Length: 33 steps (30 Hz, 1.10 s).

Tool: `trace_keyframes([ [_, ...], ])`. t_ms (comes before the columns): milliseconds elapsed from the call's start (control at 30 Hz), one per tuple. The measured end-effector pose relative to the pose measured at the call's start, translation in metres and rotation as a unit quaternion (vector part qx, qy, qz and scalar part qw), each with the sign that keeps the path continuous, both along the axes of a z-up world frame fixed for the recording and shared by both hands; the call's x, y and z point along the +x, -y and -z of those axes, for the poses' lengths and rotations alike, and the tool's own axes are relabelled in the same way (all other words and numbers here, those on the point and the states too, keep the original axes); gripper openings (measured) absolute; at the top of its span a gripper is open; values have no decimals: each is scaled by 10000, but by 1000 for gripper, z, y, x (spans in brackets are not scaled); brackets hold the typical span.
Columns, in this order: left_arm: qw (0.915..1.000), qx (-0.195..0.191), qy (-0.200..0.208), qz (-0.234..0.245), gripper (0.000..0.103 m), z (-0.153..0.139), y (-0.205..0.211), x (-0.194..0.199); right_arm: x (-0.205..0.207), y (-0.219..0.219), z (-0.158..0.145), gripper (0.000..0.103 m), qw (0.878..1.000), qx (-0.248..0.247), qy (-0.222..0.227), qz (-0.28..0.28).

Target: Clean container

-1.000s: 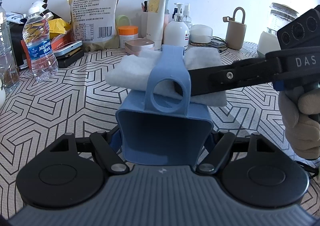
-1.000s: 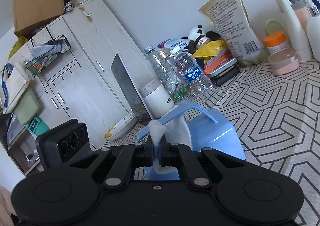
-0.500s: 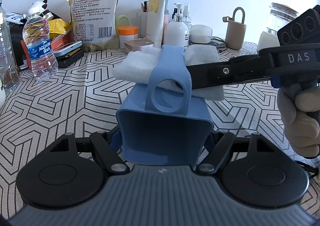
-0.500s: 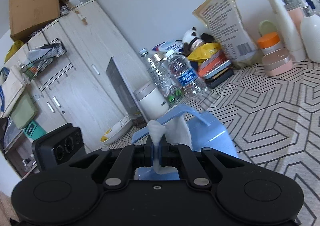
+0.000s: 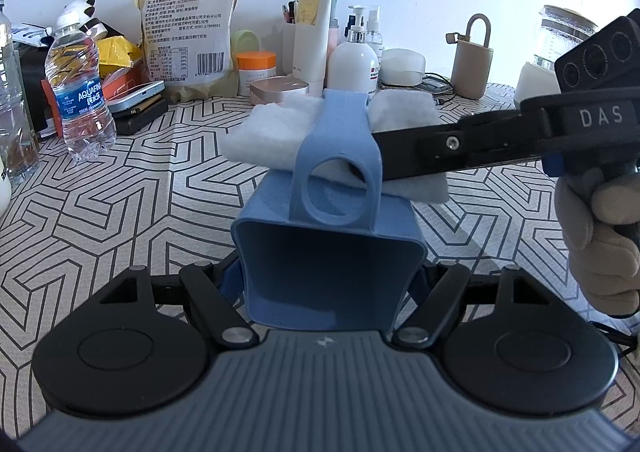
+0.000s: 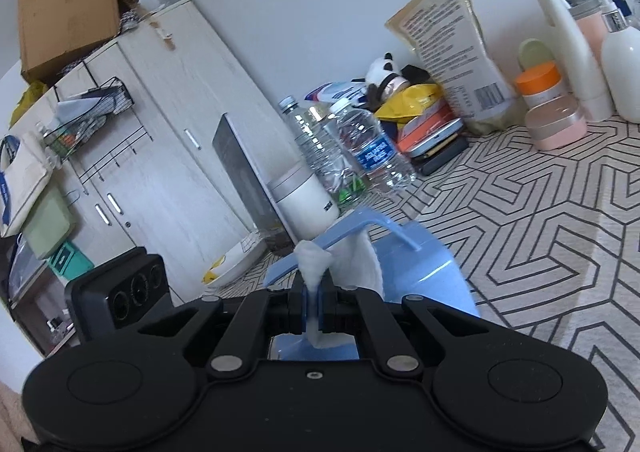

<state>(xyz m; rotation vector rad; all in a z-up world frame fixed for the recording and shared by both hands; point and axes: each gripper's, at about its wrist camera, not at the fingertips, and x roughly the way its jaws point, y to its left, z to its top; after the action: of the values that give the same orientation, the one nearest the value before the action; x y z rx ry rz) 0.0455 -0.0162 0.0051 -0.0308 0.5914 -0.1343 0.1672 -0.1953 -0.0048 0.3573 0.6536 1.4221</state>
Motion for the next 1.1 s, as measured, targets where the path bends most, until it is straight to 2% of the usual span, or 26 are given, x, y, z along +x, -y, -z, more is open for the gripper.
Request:
trace_keyframes([
  [1100, 10000, 14, 3, -4, 75, 0, 0, 0, -1, 5, -1, 4, 9996, -41, 8, 294],
])
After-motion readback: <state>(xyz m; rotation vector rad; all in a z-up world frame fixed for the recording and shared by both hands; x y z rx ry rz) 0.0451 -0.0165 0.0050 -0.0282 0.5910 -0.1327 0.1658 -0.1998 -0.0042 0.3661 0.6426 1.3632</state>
